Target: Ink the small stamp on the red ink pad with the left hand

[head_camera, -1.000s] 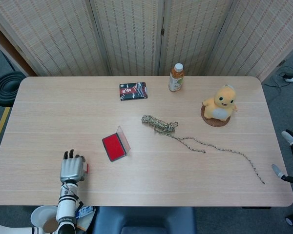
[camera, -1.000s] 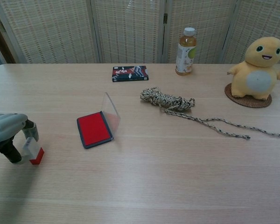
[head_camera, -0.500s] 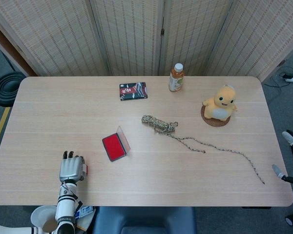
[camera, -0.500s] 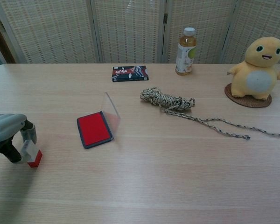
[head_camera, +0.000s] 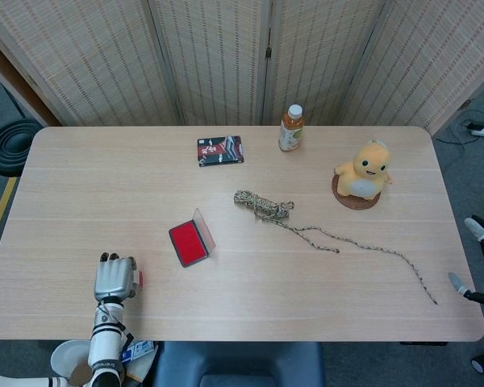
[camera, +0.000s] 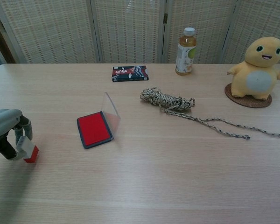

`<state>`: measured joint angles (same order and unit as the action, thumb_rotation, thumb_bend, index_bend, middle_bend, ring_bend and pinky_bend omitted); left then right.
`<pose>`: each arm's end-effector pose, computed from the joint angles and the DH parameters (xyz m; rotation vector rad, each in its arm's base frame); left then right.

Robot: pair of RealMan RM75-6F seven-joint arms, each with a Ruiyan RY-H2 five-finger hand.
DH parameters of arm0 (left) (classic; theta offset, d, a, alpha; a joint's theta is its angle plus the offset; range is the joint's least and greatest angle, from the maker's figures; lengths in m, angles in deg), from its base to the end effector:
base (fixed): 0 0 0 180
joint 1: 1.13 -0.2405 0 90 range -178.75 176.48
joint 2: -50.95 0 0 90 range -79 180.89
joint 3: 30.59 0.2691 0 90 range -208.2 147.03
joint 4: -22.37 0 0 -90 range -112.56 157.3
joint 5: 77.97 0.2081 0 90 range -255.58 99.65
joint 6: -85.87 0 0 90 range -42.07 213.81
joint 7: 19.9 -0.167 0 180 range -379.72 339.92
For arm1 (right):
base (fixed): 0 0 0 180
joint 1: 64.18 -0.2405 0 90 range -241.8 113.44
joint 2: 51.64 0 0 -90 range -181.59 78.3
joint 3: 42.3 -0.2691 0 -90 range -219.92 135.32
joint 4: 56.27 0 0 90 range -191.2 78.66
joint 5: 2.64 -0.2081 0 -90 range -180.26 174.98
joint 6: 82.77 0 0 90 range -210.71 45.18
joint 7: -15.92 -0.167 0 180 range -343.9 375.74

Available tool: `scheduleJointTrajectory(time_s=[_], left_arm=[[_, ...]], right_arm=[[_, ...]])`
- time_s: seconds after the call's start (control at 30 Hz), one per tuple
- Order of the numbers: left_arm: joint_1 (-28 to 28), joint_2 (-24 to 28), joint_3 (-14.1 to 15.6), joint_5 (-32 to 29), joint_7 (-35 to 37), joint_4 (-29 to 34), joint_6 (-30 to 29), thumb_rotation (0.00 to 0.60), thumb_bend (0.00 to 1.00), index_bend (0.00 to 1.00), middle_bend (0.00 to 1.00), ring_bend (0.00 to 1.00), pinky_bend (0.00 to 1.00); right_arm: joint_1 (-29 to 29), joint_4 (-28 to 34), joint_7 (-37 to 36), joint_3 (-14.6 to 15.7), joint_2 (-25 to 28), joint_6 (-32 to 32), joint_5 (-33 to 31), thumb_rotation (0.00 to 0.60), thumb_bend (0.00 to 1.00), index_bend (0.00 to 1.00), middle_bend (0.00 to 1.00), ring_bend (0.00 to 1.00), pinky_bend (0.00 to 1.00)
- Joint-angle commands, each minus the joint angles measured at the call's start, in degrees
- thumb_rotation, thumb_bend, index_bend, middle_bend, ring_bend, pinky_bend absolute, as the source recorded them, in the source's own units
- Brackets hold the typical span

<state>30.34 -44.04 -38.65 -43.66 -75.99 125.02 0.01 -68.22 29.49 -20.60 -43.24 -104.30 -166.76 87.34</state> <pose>-0.2183 0.2829 -0.0189 -1.4777 -1.0729 -0.3707 -0.3492 -0.1948 0.2372 1.3078 -1.1824 1.1205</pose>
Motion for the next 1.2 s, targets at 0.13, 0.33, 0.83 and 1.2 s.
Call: scheduleJointTrajectory(time_s=[0.13, 0.33, 0.83, 1.2], left_arm=[[0.8, 1.0, -0.7, 0.1, -1.2, 0.7, 0.1, 0.600, 0.31, 0.52, 0.51, 0.25, 0.25], [3.0, 2.7, -2.6, -0.6, -3.9, 2.1, 0.8, 0.600, 0.31, 0.52, 0.51, 0.25, 0.25], [12.5, 1.3, -9.2, -10.1, -10.5, -1.4, 7.0, 0.600, 0.31, 0.52, 0.51, 0.25, 0.25], [19.1, -1.3, -11.2, -16.3, -14.9, -4.9, 7.6, 0.600, 0.31, 0.52, 0.51, 0.25, 0.25]], right_arm=[[-0.2, 0.1, 0.6, -0.1, -0.1, 0.5, -0.4, 0.600, 0.31, 0.00, 0.00, 0.00, 0.00], [-0.5, -0.1, 1.1, -0.4, -0.4, 1.7, -1.6, 0.600, 0.31, 0.00, 0.00, 0.00, 0.00], [-0.9, -1.5, -1.9, -1.5, -0.1, 3.8, -4.4, 0.600, 0.31, 0.00, 0.00, 0.00, 0.00], [-1.4, -3.8, -6.0, -1.8, -0.1, 5.5, -4.7, 0.600, 0.31, 0.00, 0.00, 0.00, 0.00]])
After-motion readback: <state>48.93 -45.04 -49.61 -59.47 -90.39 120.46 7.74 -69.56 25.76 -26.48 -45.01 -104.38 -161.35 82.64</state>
